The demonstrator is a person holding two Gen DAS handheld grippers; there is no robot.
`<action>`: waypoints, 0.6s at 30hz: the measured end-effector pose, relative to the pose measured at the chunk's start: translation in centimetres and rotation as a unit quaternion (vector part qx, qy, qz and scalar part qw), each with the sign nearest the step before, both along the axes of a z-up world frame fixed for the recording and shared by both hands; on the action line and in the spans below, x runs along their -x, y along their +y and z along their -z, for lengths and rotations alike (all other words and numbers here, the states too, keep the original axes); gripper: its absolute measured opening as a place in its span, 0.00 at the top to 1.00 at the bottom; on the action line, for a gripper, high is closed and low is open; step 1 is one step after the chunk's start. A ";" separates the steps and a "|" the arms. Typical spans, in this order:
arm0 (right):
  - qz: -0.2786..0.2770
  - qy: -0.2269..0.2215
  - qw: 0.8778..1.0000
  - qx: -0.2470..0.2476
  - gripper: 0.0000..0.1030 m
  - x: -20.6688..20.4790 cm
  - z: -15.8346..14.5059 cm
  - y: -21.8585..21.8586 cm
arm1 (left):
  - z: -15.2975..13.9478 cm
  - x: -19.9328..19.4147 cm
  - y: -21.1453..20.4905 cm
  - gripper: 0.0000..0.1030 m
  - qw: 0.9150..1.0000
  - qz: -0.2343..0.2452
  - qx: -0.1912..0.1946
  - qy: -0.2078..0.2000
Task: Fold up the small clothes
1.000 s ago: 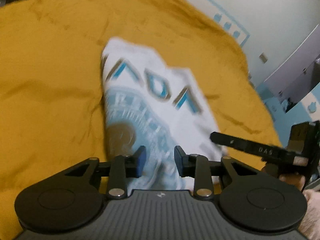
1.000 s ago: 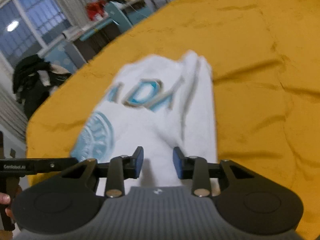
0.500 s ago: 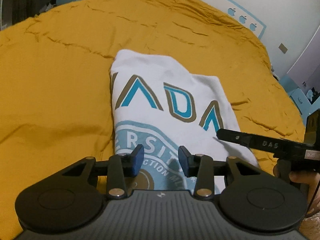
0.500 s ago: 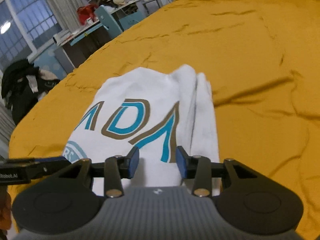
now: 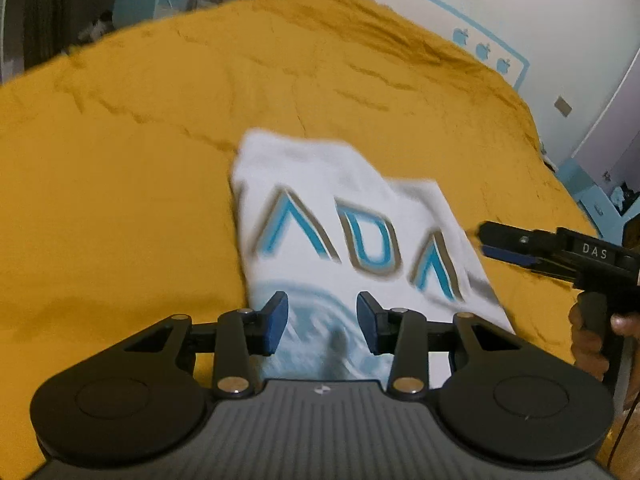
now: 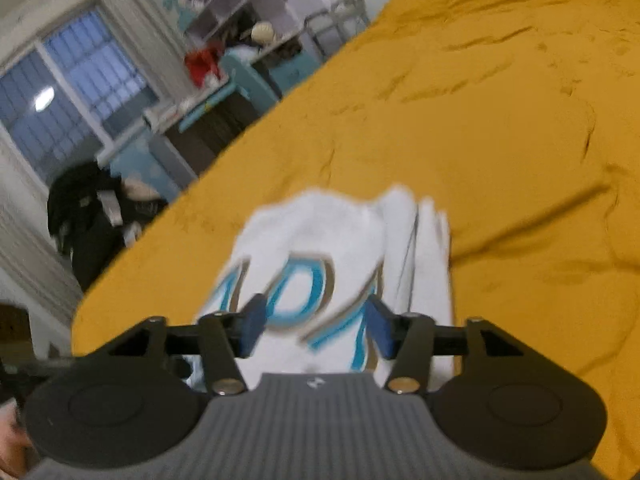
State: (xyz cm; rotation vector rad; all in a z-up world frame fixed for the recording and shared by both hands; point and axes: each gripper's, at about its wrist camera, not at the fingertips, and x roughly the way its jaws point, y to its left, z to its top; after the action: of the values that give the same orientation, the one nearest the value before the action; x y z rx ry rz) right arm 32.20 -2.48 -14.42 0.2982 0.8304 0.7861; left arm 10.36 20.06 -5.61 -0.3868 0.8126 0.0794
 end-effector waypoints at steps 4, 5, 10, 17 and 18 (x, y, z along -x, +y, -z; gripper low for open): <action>0.017 0.001 0.999 0.030 0.41 -3.4 0.7 0.1 | -0.3 -2.6 3.2 0.49 0.999 -0.019 -0.030 0.000; 0.022 0.016 0.999 0.032 0.41 -4.4 1.4 0.2 | 0.0 -3.4 4.0 0.49 0.999 -0.023 -0.022 0.008; 0.058 0.044 0.995 0.075 0.41 -7.0 4.4 1.5 | 3.0 -7.8 7.4 0.49 0.998 -0.040 0.040 0.030; 0.070 0.030 0.991 0.107 0.36 -7.0 5.4 2.6 | 4.5 -9.8 7.0 0.46 0.997 -0.051 0.013 0.060; 0.075 0.029 0.991 0.108 0.36 -6.7 4.8 2.5 | 3.9 -9.6 6.8 0.46 0.997 -0.053 0.016 0.059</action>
State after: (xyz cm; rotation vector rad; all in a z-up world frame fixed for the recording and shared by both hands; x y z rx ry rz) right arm 38.92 0.06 -19.19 0.1880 0.9291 0.5439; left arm 19.95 26.84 -9.55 -0.4580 0.9100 0.1906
